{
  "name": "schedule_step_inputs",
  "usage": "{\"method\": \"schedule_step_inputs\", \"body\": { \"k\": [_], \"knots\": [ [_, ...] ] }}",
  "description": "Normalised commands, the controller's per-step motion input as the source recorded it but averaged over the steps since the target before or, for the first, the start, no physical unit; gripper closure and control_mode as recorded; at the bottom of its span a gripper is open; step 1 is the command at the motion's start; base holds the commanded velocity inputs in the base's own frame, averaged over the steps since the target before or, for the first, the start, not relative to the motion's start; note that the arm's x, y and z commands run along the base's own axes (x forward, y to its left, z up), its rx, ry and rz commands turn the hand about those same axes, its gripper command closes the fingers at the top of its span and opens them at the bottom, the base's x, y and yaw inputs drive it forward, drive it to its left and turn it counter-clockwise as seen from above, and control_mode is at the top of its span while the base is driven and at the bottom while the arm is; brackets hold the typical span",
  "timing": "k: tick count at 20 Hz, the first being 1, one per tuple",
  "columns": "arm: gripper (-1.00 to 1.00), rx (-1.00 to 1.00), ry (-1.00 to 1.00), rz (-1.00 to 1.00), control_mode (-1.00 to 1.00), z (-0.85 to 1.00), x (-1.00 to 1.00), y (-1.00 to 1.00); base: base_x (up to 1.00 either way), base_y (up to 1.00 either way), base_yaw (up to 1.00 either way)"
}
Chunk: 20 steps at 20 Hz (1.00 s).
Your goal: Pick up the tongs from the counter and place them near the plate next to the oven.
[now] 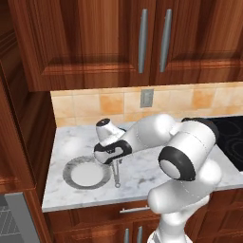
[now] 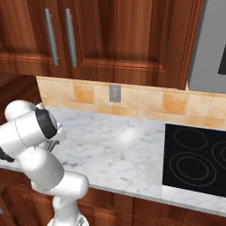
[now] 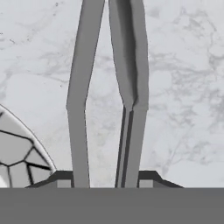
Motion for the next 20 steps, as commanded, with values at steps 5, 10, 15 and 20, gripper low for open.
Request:
{"method": "schedule_step_inputs", "body": {
  "k": [5,10,15,20],
  "knots": [
    [1.0,0.1,-0.08,0.05,-1.0,-0.02,-0.18,-0.42,0.0,0.0,0.0],
    [-1.0,0.05,0.0,0.05,-1.0,-0.19,-0.07,-0.24,0.0,0.0,0.0],
    [-1.0,0.03,-0.03,0.07,-1.0,-0.02,-0.02,0.0,0.0,0.0,0.0],
    [-1.0,0.01,-0.09,0.04,-1.0,0.12,-0.3,0.0,0.0,0.0,0.0]
  ]
}}
